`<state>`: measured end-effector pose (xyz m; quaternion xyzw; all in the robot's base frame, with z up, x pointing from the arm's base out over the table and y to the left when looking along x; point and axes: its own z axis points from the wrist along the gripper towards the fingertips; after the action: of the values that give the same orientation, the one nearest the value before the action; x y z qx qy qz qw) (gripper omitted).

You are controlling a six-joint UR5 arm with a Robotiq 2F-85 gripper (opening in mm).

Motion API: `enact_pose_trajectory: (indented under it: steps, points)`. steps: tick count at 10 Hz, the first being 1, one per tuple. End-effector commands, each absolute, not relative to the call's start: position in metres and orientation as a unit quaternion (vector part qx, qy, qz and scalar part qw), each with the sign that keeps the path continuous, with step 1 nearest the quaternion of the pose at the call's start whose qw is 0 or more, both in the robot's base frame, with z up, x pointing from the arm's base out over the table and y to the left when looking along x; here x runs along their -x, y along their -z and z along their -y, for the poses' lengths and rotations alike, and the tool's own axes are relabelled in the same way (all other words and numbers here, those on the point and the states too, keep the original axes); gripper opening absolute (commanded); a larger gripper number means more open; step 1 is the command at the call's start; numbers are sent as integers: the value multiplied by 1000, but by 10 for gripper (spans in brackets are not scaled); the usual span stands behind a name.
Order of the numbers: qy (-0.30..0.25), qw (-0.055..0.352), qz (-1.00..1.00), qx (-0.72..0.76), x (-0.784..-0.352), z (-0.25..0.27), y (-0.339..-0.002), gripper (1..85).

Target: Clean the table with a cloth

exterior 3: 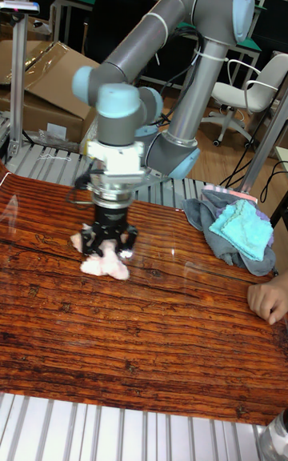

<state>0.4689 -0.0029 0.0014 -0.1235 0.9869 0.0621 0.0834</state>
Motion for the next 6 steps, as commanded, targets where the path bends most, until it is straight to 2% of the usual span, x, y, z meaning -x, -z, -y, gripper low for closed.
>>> enact_pose_trajectory:
  steps: [1, 3, 6]
  points:
    - [-69, 90, -990, 81, -480, -54, -8, 10]
    - [-69, 95, -991, 71, -488, -75, -8, 10]
    - [-60, 107, -984, 128, -505, -49, 0, 10]
